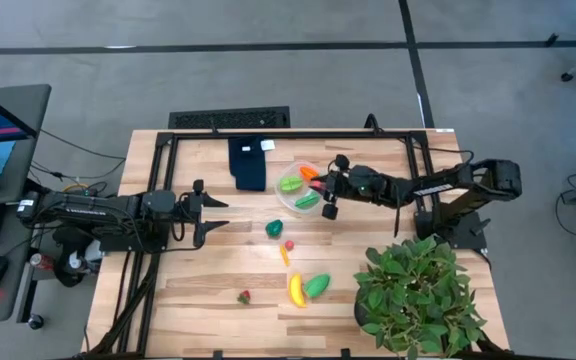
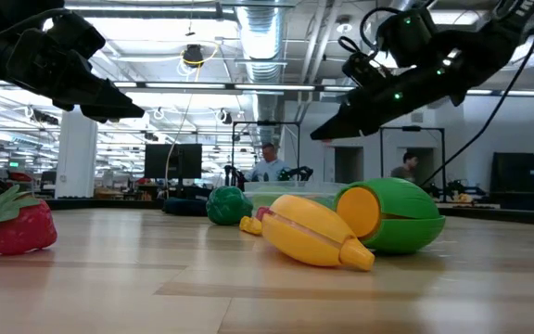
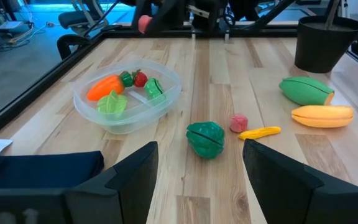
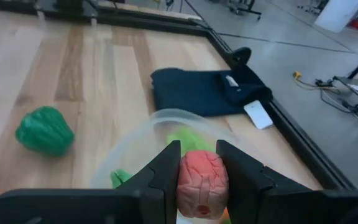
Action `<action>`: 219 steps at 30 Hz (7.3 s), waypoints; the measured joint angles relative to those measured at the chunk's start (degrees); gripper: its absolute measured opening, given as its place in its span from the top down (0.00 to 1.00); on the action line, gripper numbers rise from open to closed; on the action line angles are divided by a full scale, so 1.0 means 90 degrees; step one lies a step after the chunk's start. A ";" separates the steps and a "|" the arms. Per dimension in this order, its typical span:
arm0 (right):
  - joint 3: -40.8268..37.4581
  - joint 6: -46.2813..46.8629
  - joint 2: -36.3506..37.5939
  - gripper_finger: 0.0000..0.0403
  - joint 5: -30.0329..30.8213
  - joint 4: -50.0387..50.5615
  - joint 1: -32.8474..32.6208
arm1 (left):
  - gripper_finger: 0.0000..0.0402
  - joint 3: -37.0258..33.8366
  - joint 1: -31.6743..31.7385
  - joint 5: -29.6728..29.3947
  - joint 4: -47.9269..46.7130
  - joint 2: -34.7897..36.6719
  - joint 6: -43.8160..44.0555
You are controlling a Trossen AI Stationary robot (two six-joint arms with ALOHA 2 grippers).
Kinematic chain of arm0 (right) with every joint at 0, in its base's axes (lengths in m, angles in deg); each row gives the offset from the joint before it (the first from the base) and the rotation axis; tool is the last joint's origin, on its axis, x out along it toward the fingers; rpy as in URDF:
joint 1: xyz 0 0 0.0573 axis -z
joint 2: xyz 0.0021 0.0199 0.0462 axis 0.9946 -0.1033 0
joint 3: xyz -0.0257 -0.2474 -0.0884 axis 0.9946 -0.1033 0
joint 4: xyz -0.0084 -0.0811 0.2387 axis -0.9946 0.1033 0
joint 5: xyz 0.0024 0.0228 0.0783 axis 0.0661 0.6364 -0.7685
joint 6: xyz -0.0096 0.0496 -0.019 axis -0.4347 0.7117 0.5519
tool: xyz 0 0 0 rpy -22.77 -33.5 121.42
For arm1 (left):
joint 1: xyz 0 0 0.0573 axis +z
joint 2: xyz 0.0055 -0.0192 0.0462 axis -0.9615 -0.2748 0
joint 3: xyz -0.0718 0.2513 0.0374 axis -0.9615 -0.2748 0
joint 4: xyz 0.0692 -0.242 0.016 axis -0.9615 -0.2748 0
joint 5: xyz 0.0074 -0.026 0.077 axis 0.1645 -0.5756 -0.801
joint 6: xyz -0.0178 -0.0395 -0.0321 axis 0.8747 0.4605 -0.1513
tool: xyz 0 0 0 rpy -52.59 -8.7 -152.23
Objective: Pick and placing Produce into tupperware
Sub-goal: Put the right pink peach into the transparent container, then put the red strawberry into the transparent container
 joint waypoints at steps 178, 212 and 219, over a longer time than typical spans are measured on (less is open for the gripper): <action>0.1369 0.1621 0.0738 0.70 0.0649 0.4132 -0.2504 | 0.43 0.1180 -0.2996 0.2181 0.5354 -0.8218 0.1027; 0.1369 0.1627 0.0735 0.70 0.0649 0.4135 -0.2757 | 0.52 0.1622 -0.3104 0.1542 0.4794 -0.8215 0.0713; 0.1369 0.1627 0.0735 0.70 0.0649 0.4135 -0.2757 | 0.64 0.1622 -0.3104 0.1479 0.4772 -0.8210 0.0711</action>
